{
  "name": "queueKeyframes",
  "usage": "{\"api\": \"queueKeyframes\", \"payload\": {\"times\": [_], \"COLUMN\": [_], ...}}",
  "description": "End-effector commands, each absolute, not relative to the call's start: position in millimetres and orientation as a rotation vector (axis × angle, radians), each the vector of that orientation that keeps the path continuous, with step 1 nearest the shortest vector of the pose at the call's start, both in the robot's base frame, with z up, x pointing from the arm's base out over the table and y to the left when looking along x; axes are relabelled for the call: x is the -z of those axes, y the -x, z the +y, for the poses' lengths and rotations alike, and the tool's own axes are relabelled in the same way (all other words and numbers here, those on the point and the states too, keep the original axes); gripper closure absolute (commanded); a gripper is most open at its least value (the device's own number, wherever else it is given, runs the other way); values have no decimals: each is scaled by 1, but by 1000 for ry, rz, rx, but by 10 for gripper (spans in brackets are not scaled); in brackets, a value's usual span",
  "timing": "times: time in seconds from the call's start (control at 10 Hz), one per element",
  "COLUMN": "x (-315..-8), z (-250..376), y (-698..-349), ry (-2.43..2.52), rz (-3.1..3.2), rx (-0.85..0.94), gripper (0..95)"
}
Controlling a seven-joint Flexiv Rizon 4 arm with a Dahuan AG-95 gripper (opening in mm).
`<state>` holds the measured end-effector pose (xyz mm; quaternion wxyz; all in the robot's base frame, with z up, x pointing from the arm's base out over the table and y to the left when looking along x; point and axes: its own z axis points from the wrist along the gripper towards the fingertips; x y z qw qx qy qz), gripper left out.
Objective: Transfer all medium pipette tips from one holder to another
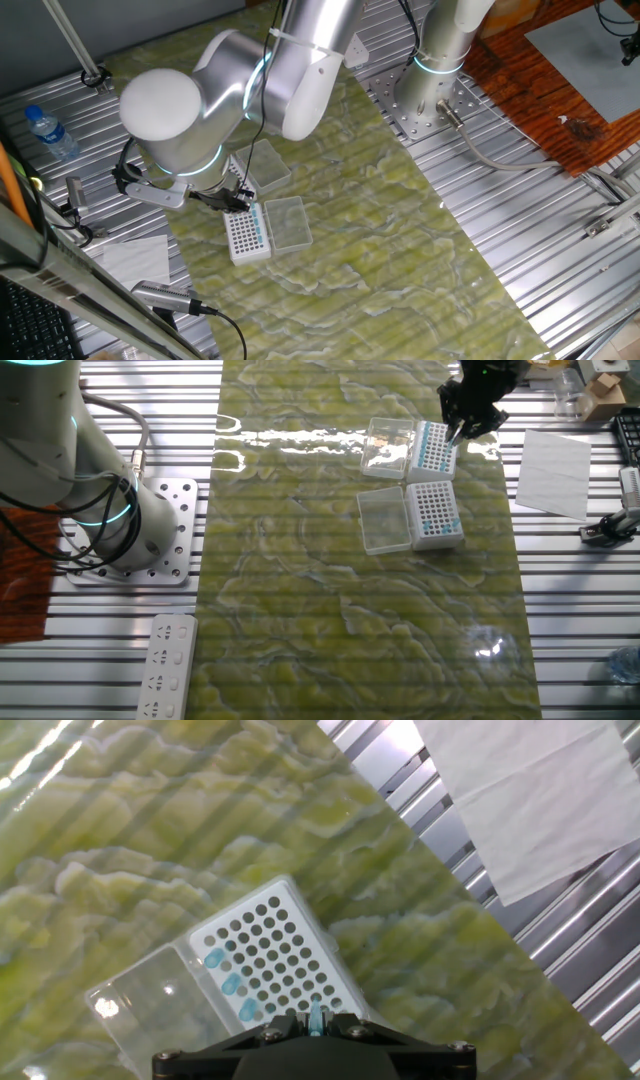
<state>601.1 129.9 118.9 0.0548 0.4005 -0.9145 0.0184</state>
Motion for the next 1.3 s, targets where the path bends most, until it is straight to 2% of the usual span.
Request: {"api": "queueKeyframes", "payload": {"times": [0.1, 0.2, 0.3, 0.4, 0.9, 1.3], "x": [-117, -116, -116, -116, -118, -114], "z": [129, 128, 128, 128, 92, 40], "y": [-600, -600, -600, -600, -593, -571], "ry": [-1261, -1278, -1286, -1295, -1451, -1573], "rz": [-2759, -2755, -2752, -2748, -2669, -2610], "rx": [-56, -58, -59, -61, -62, -68], "gripper": [950, 760, 760, 570, 570, 570]}}
